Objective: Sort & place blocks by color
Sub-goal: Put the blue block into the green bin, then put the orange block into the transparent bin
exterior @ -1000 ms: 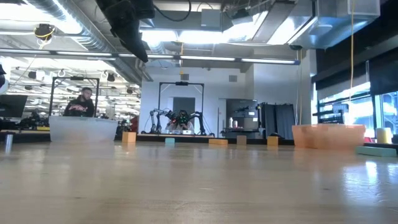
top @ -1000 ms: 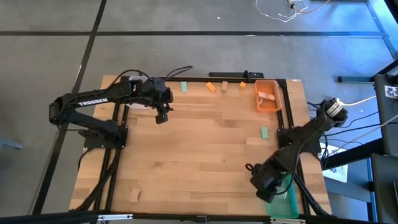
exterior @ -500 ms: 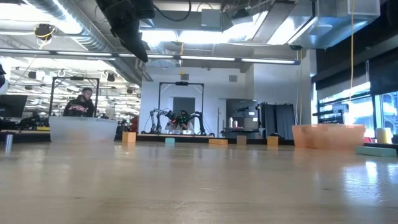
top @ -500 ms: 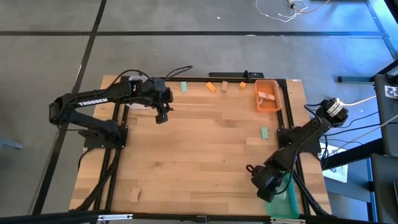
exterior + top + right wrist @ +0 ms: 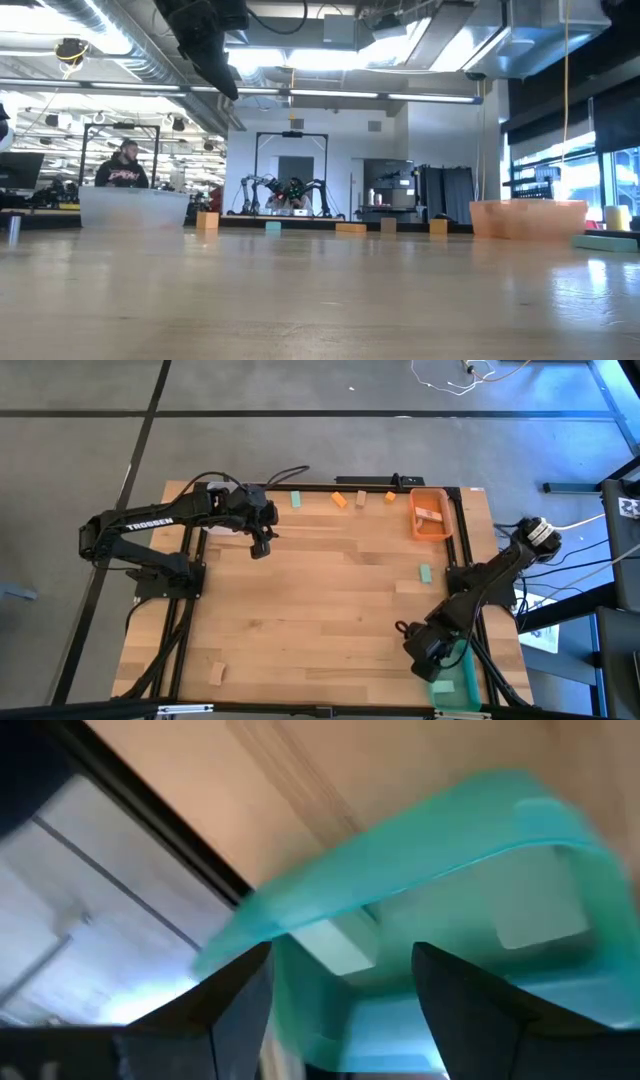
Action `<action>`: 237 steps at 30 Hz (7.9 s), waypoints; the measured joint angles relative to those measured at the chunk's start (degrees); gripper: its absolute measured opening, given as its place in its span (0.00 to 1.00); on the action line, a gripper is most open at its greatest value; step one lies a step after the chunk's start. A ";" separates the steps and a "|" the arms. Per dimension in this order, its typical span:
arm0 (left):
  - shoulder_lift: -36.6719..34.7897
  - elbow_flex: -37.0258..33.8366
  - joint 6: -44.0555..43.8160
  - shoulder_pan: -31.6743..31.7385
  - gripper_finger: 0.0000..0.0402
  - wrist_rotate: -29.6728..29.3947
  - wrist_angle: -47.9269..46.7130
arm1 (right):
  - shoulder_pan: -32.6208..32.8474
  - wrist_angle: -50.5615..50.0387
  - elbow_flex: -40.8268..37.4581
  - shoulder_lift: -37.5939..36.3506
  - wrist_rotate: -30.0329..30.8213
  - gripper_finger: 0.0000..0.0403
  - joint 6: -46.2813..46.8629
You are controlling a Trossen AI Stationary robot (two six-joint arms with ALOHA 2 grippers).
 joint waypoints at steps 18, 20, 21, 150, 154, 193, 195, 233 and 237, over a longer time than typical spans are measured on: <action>-0.02 0.00 -4.28 0.00 0.38 -0.04 0.17 | -17.58 -38.39 4.83 -14.22 13.28 0.59 21.39; -0.02 0.00 -4.54 0.00 0.38 -0.04 0.48 | -19.58 -38.65 3.57 -15.41 13.34 0.59 21.73; -0.02 0.00 -4.60 0.00 0.38 -0.04 0.52 | -20.61 -38.46 3.03 -15.82 13.68 0.59 21.61; -0.02 0.00 -5.44 5.68 0.38 -0.24 4.63 | -60.33 -3.56 -8.96 1.44 30.98 0.31 -21.11; -0.02 0.00 -3.09 5.68 0.38 2.04 4.61 | -58.88 -6.75 -4.21 1.51 27.82 0.31 -25.87; -0.02 0.00 9.07 5.44 0.38 13.22 0.79 | -1.31 -28.79 17.85 1.31 -4.43 0.31 38.33; -0.02 0.00 9.06 5.44 0.38 13.22 0.81 | 0.38 -25.00 16.55 1.31 -4.89 0.31 41.57; 0.00 0.00 -1.08 5.72 0.38 4.82 2.13 | 4.48 2.92 -1.23 1.28 -3.04 0.56 49.56; 0.49 0.02 -6.42 7.55 0.38 2.08 6.27 | 2.99 -4.84 3.76 1.28 5.51 0.56 49.24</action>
